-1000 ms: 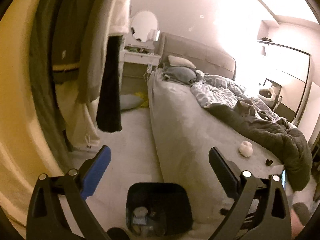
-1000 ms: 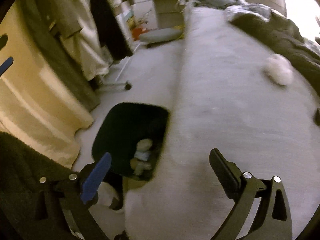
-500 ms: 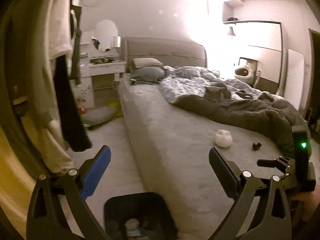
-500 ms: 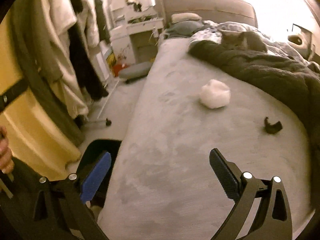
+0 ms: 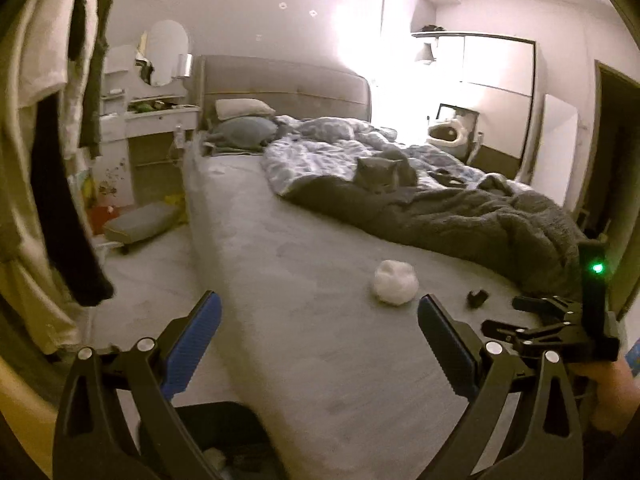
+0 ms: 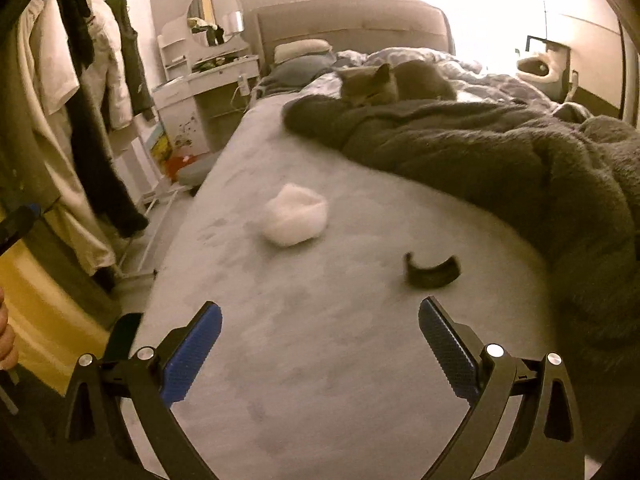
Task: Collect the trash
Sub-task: 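Move both tools back over the bed toward the white bundle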
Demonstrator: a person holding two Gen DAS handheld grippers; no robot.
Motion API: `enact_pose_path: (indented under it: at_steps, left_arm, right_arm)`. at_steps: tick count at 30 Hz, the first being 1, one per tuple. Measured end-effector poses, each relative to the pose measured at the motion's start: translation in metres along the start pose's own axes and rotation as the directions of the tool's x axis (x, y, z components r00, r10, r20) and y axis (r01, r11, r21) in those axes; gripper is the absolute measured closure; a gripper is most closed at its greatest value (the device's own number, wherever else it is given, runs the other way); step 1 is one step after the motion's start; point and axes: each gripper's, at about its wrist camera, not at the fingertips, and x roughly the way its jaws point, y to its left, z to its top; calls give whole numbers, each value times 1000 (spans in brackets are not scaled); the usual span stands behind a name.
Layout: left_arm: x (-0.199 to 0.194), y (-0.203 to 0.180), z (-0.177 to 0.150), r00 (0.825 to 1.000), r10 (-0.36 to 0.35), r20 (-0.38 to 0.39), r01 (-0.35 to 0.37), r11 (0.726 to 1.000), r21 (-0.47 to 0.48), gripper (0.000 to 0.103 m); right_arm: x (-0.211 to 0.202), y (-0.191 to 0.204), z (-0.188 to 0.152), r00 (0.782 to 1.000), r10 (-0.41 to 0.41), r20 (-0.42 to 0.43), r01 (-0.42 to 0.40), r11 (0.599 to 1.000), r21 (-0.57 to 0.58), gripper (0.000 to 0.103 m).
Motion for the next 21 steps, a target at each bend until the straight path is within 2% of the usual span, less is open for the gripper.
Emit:
enact_pose_path:
  at_steps: [3,9,14,21]
  left_arm:
    - [18,-12,3,1000,-14,-7,14,999,41,3]
    - [61,-31,1,998,8,-55,-1,992,123,3]
    - [91,-43,4,998,-11,-65,23,981,192,3]
    - [138,-41,4,991,-29,-129,52,982,182,3]
  right_arm:
    - [6,-10,5,1000,-28,13,29,999,-31,3]
    - [15,-32,13,996,-77,36,79,995,-53,3]
    - [25,-47,19,996,-84,29,86,994,-68,3]
    - [36,-67,21,995,-99,8,99,994,-43,3]
